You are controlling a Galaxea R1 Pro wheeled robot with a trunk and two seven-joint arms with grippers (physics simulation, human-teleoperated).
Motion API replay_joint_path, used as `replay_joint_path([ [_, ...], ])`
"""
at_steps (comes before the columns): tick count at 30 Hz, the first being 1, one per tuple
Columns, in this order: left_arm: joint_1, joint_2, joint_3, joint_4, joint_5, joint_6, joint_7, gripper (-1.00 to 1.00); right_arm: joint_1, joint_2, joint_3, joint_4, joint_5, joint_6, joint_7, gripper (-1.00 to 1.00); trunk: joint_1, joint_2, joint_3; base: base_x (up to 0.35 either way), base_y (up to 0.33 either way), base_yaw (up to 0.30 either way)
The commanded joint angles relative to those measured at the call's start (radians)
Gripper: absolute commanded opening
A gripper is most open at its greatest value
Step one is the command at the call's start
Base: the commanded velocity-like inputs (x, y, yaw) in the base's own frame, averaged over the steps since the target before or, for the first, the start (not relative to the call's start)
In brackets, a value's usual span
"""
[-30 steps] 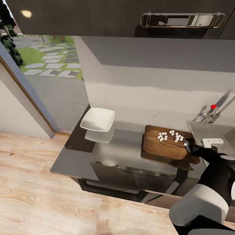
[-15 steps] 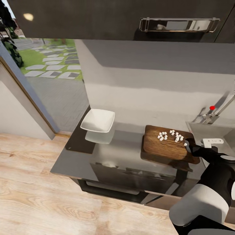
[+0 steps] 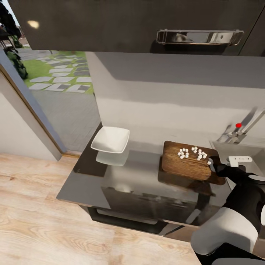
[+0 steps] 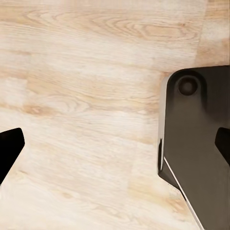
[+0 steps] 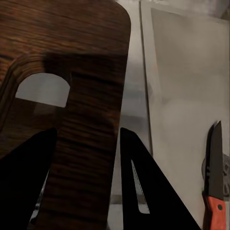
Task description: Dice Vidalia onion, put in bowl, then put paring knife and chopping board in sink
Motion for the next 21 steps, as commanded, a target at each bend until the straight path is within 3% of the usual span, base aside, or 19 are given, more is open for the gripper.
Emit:
replay_joint_path([
  [1,-0.001,0.002,-0.008,-0.002,0.010,-0.002,0.006,1.00,-0.001,0.001,-0.002,-0.002,0.004,0.003,0.006,-1.00,0.001,-0.002,0.000,0.235,0.000,0.000],
  [14,-0.002,0.002,-0.008,-0.002,0.010,-0.001,0.006,1.00,-0.001,0.001,-0.001,-0.002,0.004,0.003,0.006,-1.00,0.001,-0.002,0.020,0.269,0.000,0.000],
  [21,-0.002,0.002,-0.008,-0.002,0.010,-0.001,0.006,1.00,-0.001,0.001,-0.001,-0.002,0.004,0.003,0.006,-1.00,0.001,-0.002,0.031,0.068,0.000,0.000],
])
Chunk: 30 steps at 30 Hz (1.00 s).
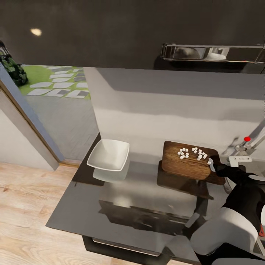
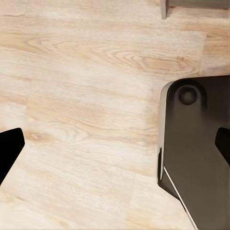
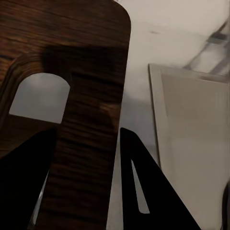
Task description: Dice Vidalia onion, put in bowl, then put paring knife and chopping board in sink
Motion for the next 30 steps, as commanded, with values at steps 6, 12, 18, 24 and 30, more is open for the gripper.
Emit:
replay_joint_path([
  [6,0.000,0.001,-0.008,-0.001,0.009,-0.002,0.005,1.00,-0.002,0.001,-0.002,-0.002,0.004,0.003,0.006,-1.00,0.001,-0.002,0.008,0.003,0.000,0.000],
  [12,0.000,0.000,-0.008,0.005,0.008,-0.002,0.004,1.00,-0.002,0.001,-0.002,-0.002,0.004,0.003,0.006,-1.00,0.001,-0.002,0.017,-0.056,-0.135,0.000],
  [18,0.000,0.001,-0.008,0.005,0.008,-0.004,0.005,1.00,-0.002,0.001,-0.002,-0.002,0.004,0.003,0.006,-1.00,0.001,-0.002,0.027,-0.176,-0.207,0.000],
  [24,0.000,0.001,-0.008,0.005,0.008,-0.004,0.005,1.00,-0.002,0.001,-0.002,-0.002,0.004,0.003,0.006,-1.00,0.001,-0.002,0.036,-0.030,-0.034,0.000],
  [30,0.000,0.002,-0.008,0.004,0.009,-0.004,0.006,1.00,-0.002,0.001,-0.002,-0.002,0.004,0.002,0.006,-1.00,0.001,-0.002,0.045,-0.002,0.144,0.000],
])
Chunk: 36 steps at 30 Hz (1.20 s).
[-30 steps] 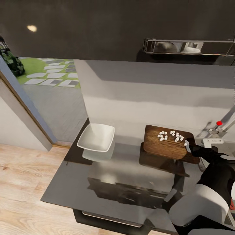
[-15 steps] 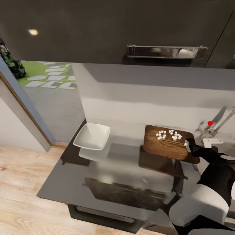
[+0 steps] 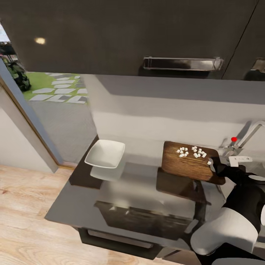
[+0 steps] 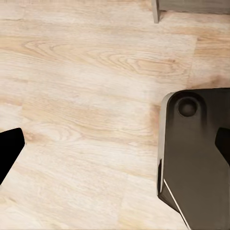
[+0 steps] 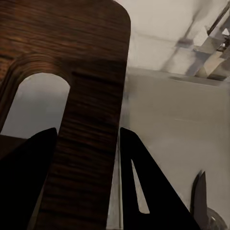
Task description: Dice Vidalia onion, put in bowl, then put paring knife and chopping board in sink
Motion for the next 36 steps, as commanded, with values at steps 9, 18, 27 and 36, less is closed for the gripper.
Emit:
replay_joint_path([
  [9,0.000,0.002,-0.008,-0.002,0.010,-0.002,0.005,1.00,-0.002,0.001,-0.002,-0.002,0.004,0.003,0.006,-1.00,0.001,-0.002,0.012,0.000,0.293,0.000],
  [18,0.000,0.002,-0.008,-0.001,0.010,-0.002,0.005,1.00,-0.002,0.001,-0.002,-0.002,0.004,0.003,0.006,-1.00,0.001,-0.002,0.025,0.000,0.302,0.000],
  [27,0.000,0.002,-0.008,-0.001,0.011,-0.002,0.005,1.00,-0.002,0.001,-0.002,-0.002,0.004,0.003,0.006,-1.00,0.001,-0.002,0.038,0.000,0.302,0.000],
  [36,0.000,0.002,-0.008,-0.001,0.011,-0.002,0.005,1.00,-0.002,0.001,-0.002,-0.002,0.004,0.003,0.006,-1.00,0.001,-0.002,0.049,0.060,0.295,0.000],
])
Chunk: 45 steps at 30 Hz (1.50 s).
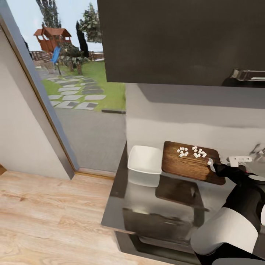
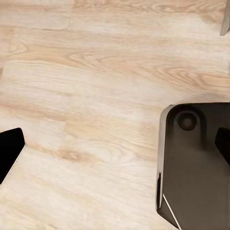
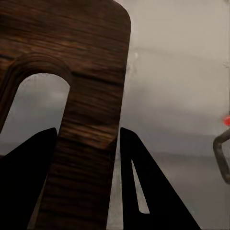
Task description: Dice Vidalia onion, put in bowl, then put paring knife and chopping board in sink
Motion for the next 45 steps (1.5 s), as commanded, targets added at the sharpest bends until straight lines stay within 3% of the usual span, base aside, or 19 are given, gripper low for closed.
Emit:
replay_joint_path([
  [1,0.000,0.002,-0.008,-0.002,0.010,-0.002,0.005,1.00,-0.002,0.001,-0.001,-0.002,0.003,0.004,0.006,-1.00,0.001,-0.002,-0.001,0.168,0.257,0.000],
  [11,0.000,0.001,-0.008,-0.001,0.010,-0.001,0.005,1.00,-0.002,0.001,-0.001,-0.002,0.003,0.004,0.005,-1.00,0.001,-0.002,0.007,0.210,0.204,0.000],
  [28,0.010,0.002,-0.015,-0.029,0.008,-0.010,0.011,1.00,-0.002,0.001,-0.012,0.007,0.005,-0.001,0.007,-1.00,0.001,-0.002,0.007,0.027,0.013,0.000],
  [34,0.005,-0.020,-0.017,-0.062,0.010,-0.014,0.007,1.00,-0.002,0.001,-0.012,0.007,0.006,-0.003,0.006,-1.00,0.001,-0.002,0.007,0.000,0.000,0.000],
  [45,0.004,-0.024,-0.018,-0.059,0.010,-0.015,0.007,1.00,-0.002,0.001,-0.012,0.009,0.006,-0.004,0.006,-1.00,0.001,-0.002,0.007,0.000,0.000,0.000],
])
